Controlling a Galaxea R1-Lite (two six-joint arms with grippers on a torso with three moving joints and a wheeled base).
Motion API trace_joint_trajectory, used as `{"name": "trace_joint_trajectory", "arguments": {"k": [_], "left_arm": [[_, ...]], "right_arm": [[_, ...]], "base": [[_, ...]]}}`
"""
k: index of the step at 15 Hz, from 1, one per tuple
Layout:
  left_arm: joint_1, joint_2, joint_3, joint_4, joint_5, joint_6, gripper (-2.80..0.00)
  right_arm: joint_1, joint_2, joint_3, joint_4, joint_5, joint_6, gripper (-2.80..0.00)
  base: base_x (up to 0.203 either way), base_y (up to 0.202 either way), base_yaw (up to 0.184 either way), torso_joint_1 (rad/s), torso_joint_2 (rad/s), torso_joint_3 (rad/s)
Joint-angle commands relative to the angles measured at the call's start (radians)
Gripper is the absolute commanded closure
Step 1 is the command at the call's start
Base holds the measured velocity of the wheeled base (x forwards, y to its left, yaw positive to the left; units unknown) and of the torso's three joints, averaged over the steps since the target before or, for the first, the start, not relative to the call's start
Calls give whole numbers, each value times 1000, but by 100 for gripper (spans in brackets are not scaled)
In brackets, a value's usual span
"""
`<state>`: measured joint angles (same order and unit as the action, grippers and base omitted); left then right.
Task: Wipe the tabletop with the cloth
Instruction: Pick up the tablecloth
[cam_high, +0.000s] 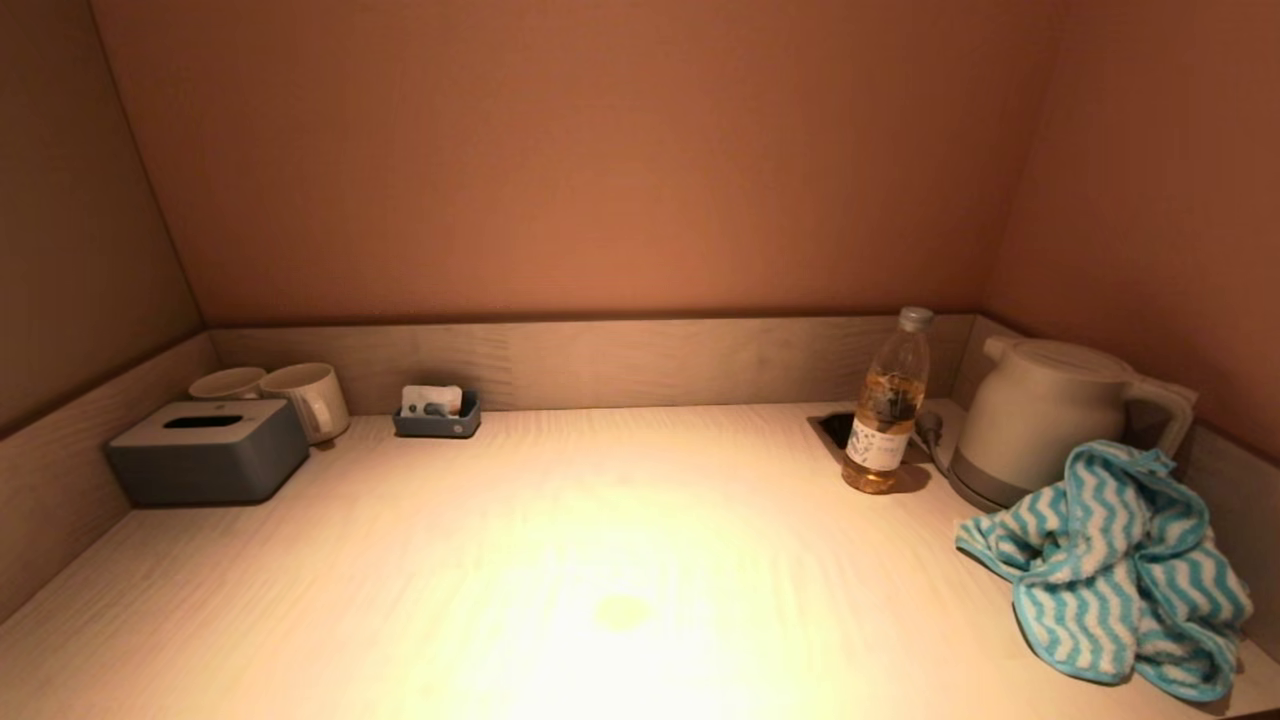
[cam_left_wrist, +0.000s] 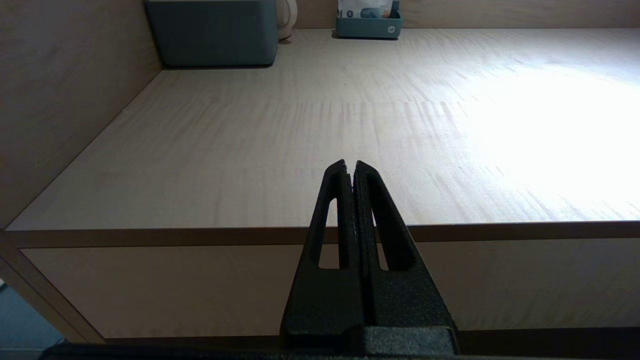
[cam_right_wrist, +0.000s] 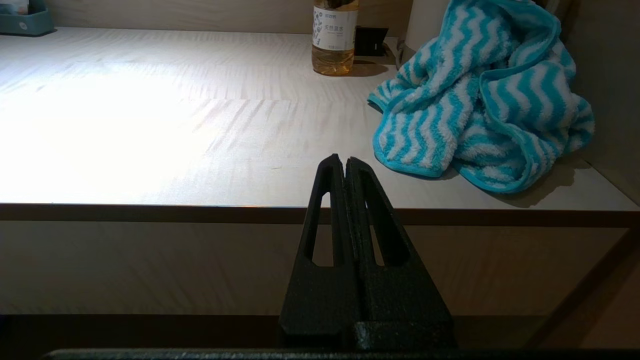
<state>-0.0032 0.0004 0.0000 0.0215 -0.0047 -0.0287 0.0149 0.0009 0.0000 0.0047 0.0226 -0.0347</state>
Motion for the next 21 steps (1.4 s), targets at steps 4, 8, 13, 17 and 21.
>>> {"name": "trace_joint_trajectory", "arguments": {"k": [4,8,13,17,21], "left_arm": [[0,0,0,0,0,0,0],[0,0,0,0,0,0,0],[0,0,0,0,0,0,0],[0,0,0,0,0,0,0],[0,0,0,0,0,0,0]], "right_arm": [[0,2,0,0,0,3,0],[0,1,0,0,0,-1,0],[0,1,0,-2,0,-4,0],[0,1,0,-2,-3,-8,0],[0,2,-51,14,-1,-4,0]], "base": [[0,0,0,0,0,0],[0,0,0,0,0,0],[0,0,0,0,0,0],[0,0,0,0,0,0],[0,0,0,0,0,0]]}}
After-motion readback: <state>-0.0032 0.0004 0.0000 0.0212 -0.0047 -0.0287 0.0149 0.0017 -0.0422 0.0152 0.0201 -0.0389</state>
